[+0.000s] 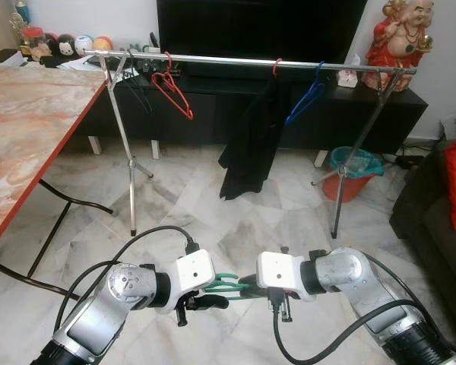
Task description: Hang hanger
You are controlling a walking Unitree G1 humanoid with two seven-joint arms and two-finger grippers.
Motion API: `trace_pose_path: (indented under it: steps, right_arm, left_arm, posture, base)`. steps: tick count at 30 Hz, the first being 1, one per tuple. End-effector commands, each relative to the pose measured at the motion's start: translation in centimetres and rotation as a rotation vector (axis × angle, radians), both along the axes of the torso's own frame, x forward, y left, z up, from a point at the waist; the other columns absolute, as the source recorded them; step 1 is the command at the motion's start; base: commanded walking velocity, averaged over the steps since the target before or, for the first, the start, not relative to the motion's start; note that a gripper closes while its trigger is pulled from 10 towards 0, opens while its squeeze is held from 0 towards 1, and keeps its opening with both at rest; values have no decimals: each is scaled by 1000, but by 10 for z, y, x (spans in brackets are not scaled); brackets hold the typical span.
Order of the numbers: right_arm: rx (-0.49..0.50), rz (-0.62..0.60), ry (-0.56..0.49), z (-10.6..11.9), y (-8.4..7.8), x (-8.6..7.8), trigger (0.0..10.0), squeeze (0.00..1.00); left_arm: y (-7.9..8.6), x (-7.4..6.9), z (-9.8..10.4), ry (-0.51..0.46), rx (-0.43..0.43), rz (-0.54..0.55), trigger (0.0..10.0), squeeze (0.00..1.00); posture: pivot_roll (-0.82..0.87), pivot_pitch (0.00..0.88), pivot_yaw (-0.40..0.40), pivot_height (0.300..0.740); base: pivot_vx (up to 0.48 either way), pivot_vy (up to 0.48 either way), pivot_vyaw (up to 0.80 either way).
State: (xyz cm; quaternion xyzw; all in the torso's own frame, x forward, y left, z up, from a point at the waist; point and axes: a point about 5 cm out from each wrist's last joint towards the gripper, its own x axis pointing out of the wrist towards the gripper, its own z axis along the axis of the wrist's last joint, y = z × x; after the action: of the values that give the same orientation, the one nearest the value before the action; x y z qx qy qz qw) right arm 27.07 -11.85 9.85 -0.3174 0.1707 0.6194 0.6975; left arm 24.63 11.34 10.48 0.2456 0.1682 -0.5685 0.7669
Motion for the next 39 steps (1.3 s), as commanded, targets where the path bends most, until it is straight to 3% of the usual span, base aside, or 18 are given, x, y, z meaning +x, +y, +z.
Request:
trace_pose_path:
  steps: [1, 23, 24, 25, 26, 27, 39]
  right_arm:
    - [8, -2, -30, 7, -1, 4, 10000, 0]
    - [16, -22, -21, 3, -4, 5, 10000, 0]
    - [17, -25, -19, 2, -5, 6, 10000, 329]
    - [15, -26, -20, 2, -6, 6, 10000, 596]
    - [15, -26, -20, 2, -6, 6, 10000, 596]
    - [20, -27, -19, 2, -6, 7, 10000, 1000]
    - [56, -26, -27, 4, -3, 9, 10000, 1000]
  left_arm:
    - [2, 0, 0, 2, 13, -16, 0, 0]
    - [14, 2, 6, 18, -44, 31, 0, 0]
    - [14, 1, 7, 20, -55, 30, 0, 0]
    - [14, 1, 8, 21, -58, 28, 0, 0]
    - [14, 1, 8, 21, -58, 28, 0, 0]
    - [14, 1, 8, 21, -57, 26, 0, 0]
    - [13, -3, 5, 38, -40, -4, 0, 0]
  posture:
    - [50, 20, -91, 740]
    - [53, 21, -89, 740]
    - [53, 21, -89, 740]
    - [53, 21, -89, 740]
    - [53, 21, -89, 740]
    - [53, 21, -89, 740]
    - [54, 18, -90, 740]
  base:
    - [0, 0, 0]
    - [0, 0, 0]
    - [0, 0, 0]
    - [0, 0, 0]
    - [0, 0, 0]
    - [0, 0, 0]
    - [0, 0, 0]
